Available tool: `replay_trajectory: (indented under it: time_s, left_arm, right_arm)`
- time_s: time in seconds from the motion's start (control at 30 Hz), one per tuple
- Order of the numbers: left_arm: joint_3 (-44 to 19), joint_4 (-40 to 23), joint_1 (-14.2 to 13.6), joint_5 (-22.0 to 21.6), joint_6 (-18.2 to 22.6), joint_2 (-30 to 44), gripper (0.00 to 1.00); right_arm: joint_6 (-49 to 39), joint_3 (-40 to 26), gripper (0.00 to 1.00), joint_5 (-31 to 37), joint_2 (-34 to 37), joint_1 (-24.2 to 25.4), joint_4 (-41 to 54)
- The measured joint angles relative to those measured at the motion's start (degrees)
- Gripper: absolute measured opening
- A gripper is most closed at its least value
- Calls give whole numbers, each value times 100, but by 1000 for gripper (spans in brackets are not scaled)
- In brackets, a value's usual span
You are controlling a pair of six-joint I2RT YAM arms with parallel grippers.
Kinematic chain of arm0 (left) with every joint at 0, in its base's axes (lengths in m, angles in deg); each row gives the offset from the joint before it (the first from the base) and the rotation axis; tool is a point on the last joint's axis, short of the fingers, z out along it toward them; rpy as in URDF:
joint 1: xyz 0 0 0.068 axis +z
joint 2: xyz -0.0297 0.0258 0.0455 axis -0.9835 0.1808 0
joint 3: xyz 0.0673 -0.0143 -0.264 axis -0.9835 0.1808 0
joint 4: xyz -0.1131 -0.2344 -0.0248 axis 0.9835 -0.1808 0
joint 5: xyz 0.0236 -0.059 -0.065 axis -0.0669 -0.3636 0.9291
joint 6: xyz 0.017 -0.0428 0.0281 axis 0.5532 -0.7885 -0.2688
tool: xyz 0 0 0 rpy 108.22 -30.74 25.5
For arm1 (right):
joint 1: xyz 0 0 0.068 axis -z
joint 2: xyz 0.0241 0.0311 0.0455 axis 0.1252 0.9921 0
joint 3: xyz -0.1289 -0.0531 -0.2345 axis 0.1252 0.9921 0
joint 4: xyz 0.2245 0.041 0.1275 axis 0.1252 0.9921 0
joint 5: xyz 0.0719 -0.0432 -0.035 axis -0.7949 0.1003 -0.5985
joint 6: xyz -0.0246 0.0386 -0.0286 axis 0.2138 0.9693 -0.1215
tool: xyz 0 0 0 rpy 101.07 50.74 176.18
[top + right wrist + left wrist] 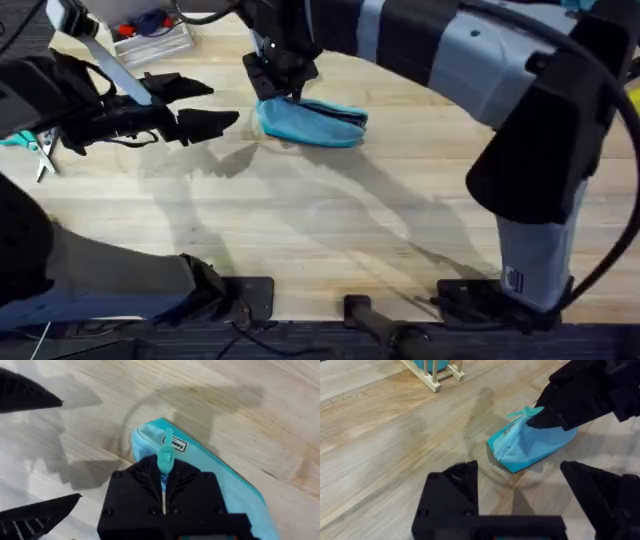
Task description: Unzip the bag, pick up the pens from the table one at a time and place them inside, then zip the bag closed.
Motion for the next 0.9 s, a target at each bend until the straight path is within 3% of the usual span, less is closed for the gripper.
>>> replay_trajectory:
  time_s: [0.33, 0.6, 0.9]
  left_arm:
    - [0, 102, 0, 0, 15, 0, 993]
    - [0, 736, 0, 50, 34, 340, 993]
    - [0, 1487, -15, 508, 31, 1058, 993]
  right_arm:
    - [-165, 0, 31, 0, 0, 0, -2]
    - [-168, 0, 31, 0, 2, 0, -2]
    - [-187, 0, 31, 0, 0, 0, -2]
